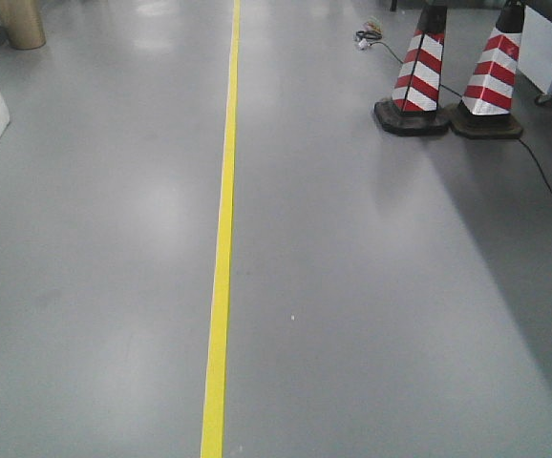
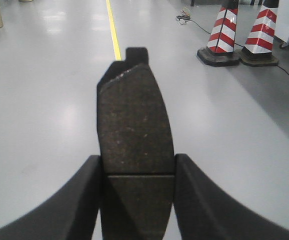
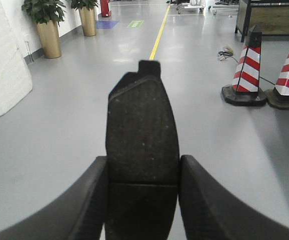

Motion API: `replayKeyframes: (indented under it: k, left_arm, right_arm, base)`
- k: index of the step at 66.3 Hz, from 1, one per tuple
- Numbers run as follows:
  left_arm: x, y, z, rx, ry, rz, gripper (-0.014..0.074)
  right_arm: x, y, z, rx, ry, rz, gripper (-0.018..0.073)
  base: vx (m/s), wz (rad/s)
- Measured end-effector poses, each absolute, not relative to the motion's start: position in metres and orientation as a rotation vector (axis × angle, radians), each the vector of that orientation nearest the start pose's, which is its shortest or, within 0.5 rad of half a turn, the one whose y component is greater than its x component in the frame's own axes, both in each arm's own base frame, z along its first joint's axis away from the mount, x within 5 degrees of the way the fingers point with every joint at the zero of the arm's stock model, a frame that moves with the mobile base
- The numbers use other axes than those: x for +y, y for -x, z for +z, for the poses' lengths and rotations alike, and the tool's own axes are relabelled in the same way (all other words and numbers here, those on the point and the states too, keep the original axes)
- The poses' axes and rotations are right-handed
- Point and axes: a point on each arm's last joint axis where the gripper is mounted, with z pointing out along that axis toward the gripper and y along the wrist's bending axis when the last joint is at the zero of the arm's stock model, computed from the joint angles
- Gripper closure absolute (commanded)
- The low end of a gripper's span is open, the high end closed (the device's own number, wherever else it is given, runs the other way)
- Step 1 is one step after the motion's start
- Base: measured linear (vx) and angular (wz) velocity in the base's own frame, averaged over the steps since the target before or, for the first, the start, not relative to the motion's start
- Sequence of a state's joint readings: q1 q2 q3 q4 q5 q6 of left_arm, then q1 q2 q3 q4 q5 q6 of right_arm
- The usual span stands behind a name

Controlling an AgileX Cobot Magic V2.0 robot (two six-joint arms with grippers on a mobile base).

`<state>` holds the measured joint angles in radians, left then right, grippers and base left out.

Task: Move and align brake pads A on conveyor
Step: 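Drive forward along the yellow floor line past the striped cones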

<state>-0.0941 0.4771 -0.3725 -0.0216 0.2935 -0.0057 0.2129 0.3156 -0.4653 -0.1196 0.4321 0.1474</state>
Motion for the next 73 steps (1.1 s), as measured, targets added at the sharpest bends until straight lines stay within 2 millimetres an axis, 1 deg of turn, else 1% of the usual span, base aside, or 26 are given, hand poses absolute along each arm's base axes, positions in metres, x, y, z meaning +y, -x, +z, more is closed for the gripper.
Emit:
replayKeyframes:
  k: [51,73]
  left_arm:
    - [-0.0104,-0.1041,0.2767,1.881,-0.068,-0.088,0.0603]
    - [-0.0104,-0.1041,0.2767,1.881,-0.068,-0.088,0.0603]
  right_arm:
    - [0.0106,-0.0707,0.3101,1.761,0.117,0.139,0.0564]
    - [0.0106,-0.0707,0.3101,1.761,0.117,0.139,0.0564]
  base:
    - [0.72,-0.06]
    - [0.75,0.07]
